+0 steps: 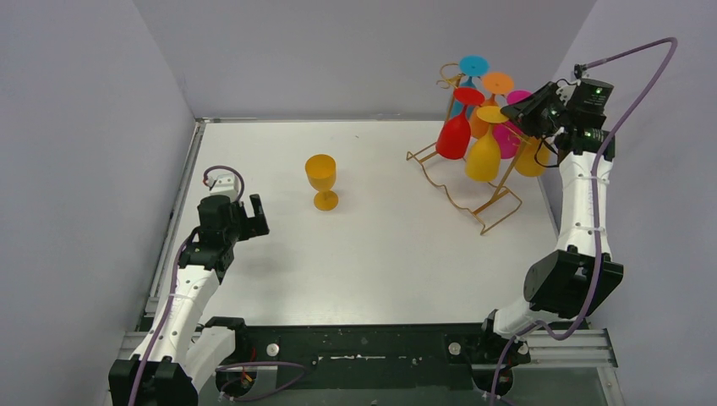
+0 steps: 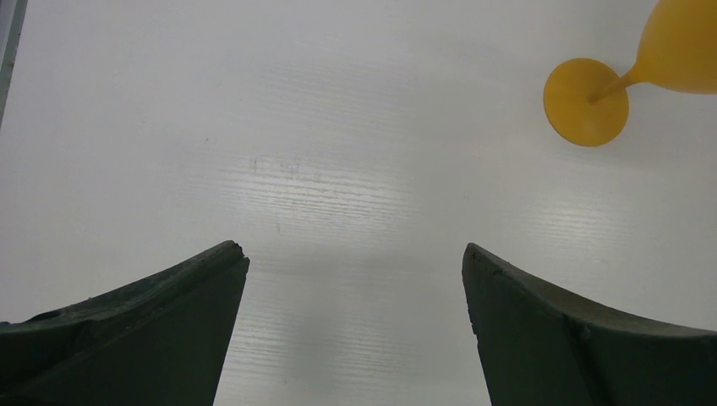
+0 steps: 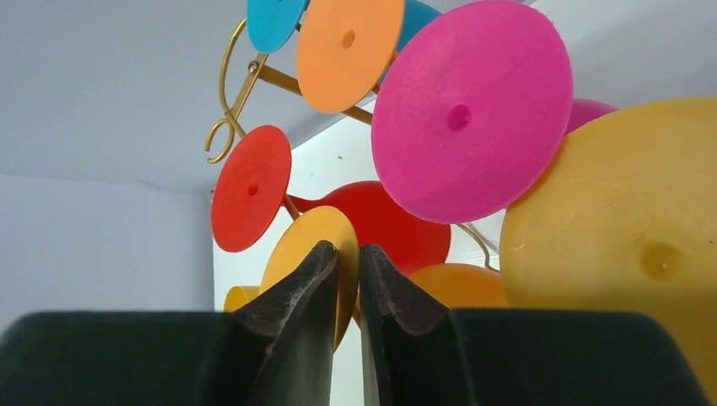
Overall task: Take the wine glass off the wine glass rack
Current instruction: Pick up the wine glass from the wine rack.
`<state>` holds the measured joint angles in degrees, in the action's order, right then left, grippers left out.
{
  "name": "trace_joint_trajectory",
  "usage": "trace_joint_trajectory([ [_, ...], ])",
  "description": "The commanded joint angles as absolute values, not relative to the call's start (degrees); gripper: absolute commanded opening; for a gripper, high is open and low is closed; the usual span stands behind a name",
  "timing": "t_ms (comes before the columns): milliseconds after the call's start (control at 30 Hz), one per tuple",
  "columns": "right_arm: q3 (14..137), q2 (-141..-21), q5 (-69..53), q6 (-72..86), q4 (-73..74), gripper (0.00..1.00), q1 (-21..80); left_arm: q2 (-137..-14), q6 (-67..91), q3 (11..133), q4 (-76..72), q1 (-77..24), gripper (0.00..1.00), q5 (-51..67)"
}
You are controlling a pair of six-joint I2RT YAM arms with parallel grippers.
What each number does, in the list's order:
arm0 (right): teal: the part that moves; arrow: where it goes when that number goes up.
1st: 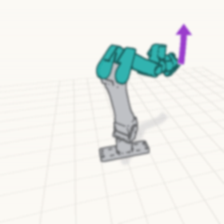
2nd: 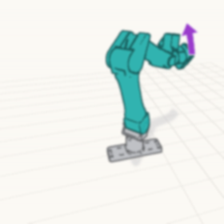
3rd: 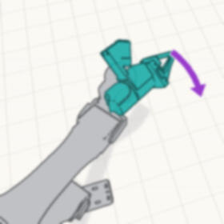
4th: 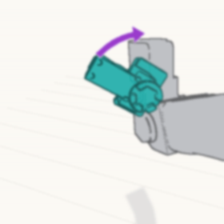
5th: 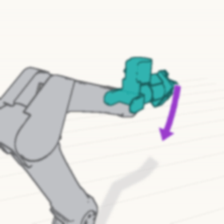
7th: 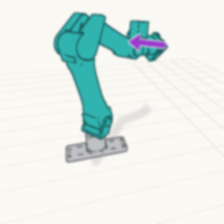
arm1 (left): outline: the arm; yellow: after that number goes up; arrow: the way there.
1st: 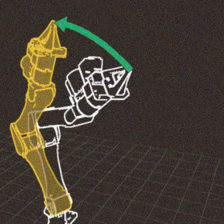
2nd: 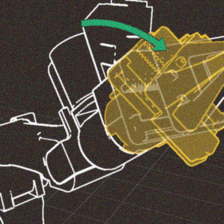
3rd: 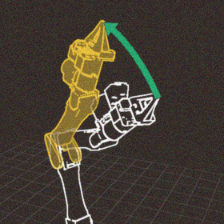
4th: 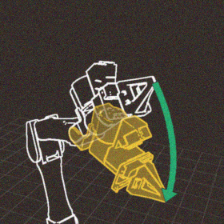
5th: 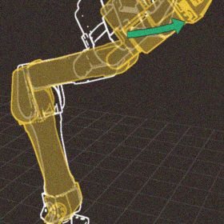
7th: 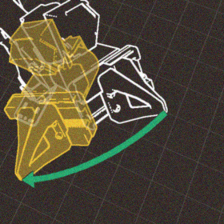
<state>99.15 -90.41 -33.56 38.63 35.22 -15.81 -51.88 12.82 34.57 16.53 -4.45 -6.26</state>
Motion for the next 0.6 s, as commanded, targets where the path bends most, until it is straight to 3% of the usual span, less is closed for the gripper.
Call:
trace_joint_trajectory([
  [0,97.3,-87.0,-34.5,40.6,31.2,0.13,-16.5,-51.3,11.9,36.5,13.7,-4.8,0.97,-5.3],
  [367,89.9,-83.7,-38.1,47.2,23.3,0.01,-17.6,-51.4,11.7,36.2,13.5,-5.3,0.97,-5.1],
  [567,85.4,-81.6,-41.8,53.6,16.1,0.00,-19.9,-51.9,11.7,36.2,13.5,-5.4,0.97,-5.0],
])
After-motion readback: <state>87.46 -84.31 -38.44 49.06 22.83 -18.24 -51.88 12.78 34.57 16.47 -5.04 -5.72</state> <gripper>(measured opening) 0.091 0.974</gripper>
